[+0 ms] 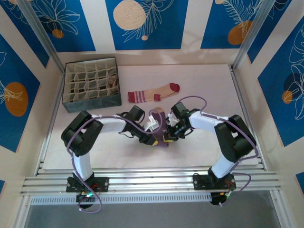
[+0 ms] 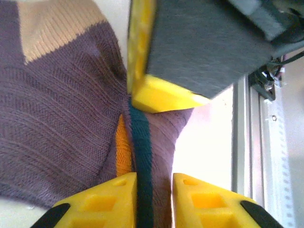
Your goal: Roll the socks
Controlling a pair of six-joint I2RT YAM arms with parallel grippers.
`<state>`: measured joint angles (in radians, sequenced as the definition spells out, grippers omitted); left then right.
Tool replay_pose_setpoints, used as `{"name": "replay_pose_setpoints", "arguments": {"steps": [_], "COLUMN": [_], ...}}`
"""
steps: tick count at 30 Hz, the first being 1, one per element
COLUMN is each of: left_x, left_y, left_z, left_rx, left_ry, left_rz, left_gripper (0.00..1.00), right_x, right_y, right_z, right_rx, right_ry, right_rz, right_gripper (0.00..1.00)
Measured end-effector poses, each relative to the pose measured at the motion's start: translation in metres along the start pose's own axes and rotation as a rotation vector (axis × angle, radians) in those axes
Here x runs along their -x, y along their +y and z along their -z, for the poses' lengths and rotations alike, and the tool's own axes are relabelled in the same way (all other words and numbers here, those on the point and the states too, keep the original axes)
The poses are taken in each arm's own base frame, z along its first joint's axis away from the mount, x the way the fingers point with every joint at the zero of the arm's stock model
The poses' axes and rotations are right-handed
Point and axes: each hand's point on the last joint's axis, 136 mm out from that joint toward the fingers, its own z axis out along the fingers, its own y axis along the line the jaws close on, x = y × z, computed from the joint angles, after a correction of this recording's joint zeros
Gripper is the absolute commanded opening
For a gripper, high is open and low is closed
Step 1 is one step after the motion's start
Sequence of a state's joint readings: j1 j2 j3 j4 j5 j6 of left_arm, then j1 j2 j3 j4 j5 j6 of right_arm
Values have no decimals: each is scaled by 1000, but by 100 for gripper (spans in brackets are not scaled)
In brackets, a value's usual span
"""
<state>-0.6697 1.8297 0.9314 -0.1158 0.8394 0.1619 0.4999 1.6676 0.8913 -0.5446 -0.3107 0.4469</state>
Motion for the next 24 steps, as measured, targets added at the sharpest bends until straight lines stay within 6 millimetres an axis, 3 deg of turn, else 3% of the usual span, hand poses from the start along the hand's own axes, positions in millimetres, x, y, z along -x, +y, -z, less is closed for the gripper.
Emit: {"name": "replay_pose_setpoints", "arguments": {"steps": [8, 15, 18, 24], "left_x": [3, -8, -8, -8], "left_y": [-18, -49, -50, -32], "left_z": [18, 18, 13, 3], "left_rx": [137, 319, 391, 507], "left_ry": [-24, -26, 13, 102], "left_rz": [-333, -806, -949, -1095], "left_gripper": [24, 30, 31, 35], "right_x": [-1, -4, -5, -5], "right_y": [-1, 3, 4, 5], "right_z": [-5, -7, -8, -9], "right_rx": [-14, -47, -57, -68], "right_ry": [99, 144, 164, 195], "right_rz": [-49, -21, -17, -12], "right_gripper": [1, 0, 0, 0]}}
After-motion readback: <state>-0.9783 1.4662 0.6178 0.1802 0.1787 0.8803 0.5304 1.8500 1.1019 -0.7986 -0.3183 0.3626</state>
